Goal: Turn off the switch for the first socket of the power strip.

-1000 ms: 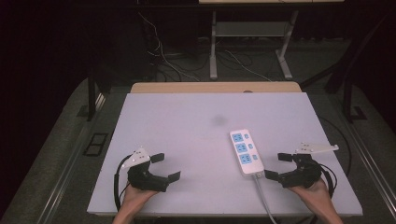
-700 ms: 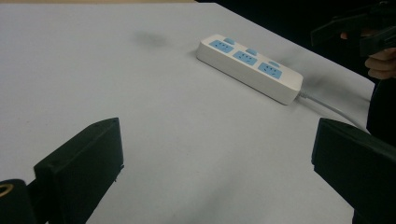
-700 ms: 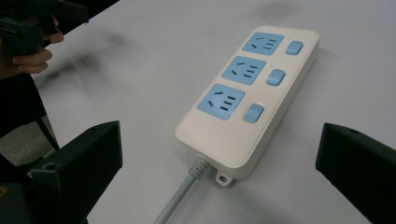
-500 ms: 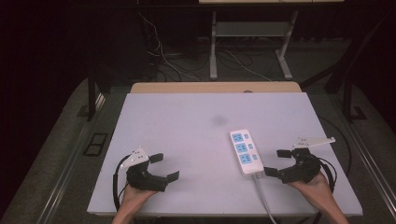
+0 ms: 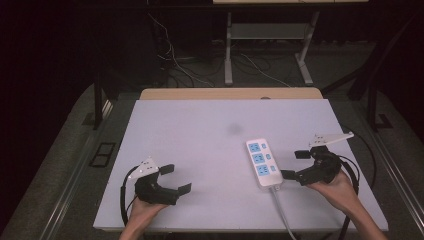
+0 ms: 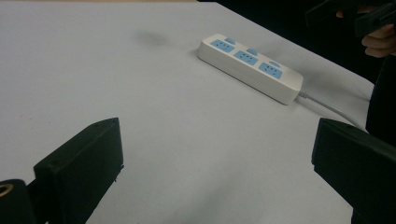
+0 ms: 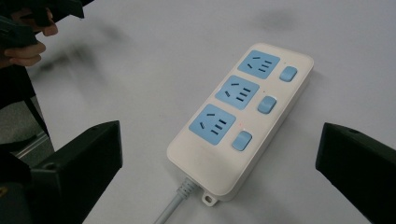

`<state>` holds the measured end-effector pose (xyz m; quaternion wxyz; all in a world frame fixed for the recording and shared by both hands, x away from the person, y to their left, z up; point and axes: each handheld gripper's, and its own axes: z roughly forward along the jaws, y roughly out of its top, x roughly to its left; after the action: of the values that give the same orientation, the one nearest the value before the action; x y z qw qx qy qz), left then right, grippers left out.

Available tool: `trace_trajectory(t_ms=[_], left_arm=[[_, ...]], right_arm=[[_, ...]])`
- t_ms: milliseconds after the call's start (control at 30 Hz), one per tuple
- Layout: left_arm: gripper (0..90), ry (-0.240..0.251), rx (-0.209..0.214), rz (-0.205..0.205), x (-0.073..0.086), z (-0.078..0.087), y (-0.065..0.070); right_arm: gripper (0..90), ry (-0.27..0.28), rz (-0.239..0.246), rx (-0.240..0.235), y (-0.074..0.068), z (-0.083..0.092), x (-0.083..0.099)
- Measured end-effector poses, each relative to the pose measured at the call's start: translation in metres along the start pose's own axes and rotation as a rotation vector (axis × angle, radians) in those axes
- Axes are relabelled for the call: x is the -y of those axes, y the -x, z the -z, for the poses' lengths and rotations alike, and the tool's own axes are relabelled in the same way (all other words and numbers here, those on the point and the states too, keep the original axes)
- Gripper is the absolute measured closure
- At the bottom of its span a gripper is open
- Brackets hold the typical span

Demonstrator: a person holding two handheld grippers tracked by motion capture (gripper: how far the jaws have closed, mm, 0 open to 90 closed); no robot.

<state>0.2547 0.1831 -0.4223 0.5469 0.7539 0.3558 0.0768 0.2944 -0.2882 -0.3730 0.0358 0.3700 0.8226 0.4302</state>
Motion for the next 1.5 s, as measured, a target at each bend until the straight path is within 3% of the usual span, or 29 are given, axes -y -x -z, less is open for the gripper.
trace_trajectory(t_ms=[367,767,1133,1267,1333,1500], left_arm=[[0.6,0.0,0.002,0.004,0.0,0.0,0.0],[0.6,-0.004,0.007,0.002,0.0,-0.002,-0.001],[0.7,-0.006,0.007,0.0,-0.001,-0.002,-0.001],[0.7,-0.004,0.005,0.0,-0.001,-0.002,-0.002],[0.7,-0.004,0.004,0.001,0.0,-0.001,-0.002],[0.7,-0.004,0.003,0.003,0.0,-0.001,-0.002]], right_arm=[[0.4,-0.05,0.012,0.003,0.005,-0.005,-0.014],[0.4,-0.139,0.065,0.001,0.012,-0.015,-0.037],[0.4,-0.21,0.098,-0.005,0.018,-0.025,-0.045],[5.1,-0.228,0.106,-0.001,0.023,-0.028,-0.046],[14.1,-0.236,0.113,-0.009,0.026,-0.029,-0.045],[25.8,-0.255,0.128,-0.035,0.029,-0.031,-0.046]])
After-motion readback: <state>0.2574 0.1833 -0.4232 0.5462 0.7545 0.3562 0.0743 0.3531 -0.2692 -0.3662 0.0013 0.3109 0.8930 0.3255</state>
